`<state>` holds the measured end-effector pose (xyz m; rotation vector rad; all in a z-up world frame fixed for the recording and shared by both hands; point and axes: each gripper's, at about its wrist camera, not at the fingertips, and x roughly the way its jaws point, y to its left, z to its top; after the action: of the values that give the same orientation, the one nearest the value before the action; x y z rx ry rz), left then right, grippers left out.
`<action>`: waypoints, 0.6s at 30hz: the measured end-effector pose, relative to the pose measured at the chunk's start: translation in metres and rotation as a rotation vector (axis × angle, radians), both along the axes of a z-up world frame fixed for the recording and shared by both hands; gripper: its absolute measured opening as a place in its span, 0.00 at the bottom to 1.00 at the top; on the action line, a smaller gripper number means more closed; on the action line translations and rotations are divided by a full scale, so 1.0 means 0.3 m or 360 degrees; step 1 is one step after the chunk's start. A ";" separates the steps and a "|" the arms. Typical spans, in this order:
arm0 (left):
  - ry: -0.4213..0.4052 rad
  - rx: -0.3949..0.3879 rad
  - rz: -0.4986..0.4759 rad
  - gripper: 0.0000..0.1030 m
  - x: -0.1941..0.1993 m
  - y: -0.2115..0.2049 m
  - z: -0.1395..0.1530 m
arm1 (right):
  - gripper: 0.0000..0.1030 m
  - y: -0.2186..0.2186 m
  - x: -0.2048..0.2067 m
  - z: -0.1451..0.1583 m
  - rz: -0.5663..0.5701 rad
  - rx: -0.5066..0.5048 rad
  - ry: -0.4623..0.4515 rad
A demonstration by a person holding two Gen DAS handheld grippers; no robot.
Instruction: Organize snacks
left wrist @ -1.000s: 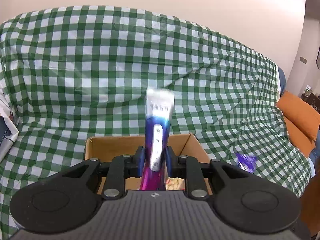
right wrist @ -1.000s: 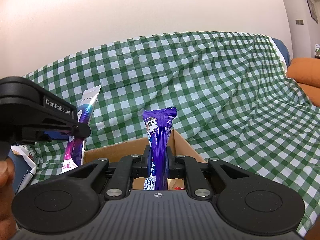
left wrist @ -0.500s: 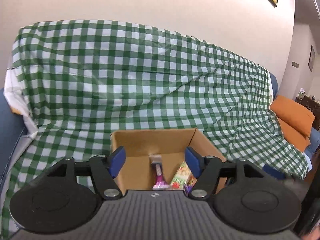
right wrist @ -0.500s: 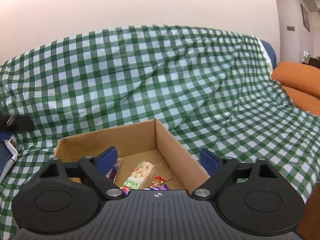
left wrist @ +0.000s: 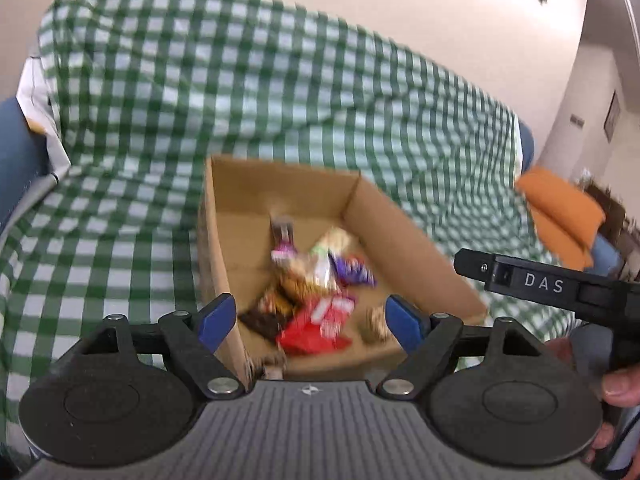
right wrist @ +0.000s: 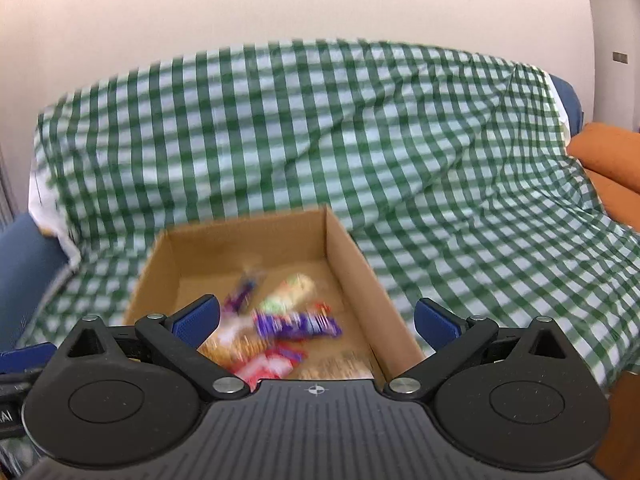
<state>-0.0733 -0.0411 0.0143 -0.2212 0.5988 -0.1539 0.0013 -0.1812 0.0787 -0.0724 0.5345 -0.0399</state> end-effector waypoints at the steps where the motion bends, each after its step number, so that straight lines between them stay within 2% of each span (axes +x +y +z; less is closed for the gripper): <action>1: 0.0013 0.0022 -0.0009 0.94 0.003 -0.007 -0.010 | 0.99 -0.004 -0.011 -0.015 -0.0021 -0.0013 0.0037; 2: 0.0028 0.0052 -0.0012 0.99 0.009 -0.015 -0.020 | 0.99 -0.009 -0.011 -0.026 -0.0040 -0.0017 0.0071; 7: 0.0066 0.0158 0.0022 1.00 0.051 -0.032 -0.048 | 0.99 -0.023 -0.018 -0.088 -0.0071 -0.0020 0.0177; 10: 0.0108 0.0189 0.0044 1.00 0.077 -0.031 -0.055 | 0.99 -0.024 0.001 -0.114 -0.0056 -0.0101 0.0185; 14: 0.0195 0.0176 0.0097 1.00 0.112 -0.019 -0.065 | 0.99 -0.039 0.021 -0.133 -0.0057 -0.0046 0.0200; 18: 0.0222 0.0217 0.0135 1.00 0.118 -0.027 -0.073 | 0.99 -0.043 0.028 -0.134 -0.0036 -0.0026 0.0192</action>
<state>-0.0379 -0.0493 -0.0075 -0.1257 0.7343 -0.0157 0.0096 -0.1943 0.0386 -0.0851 0.6559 -0.0626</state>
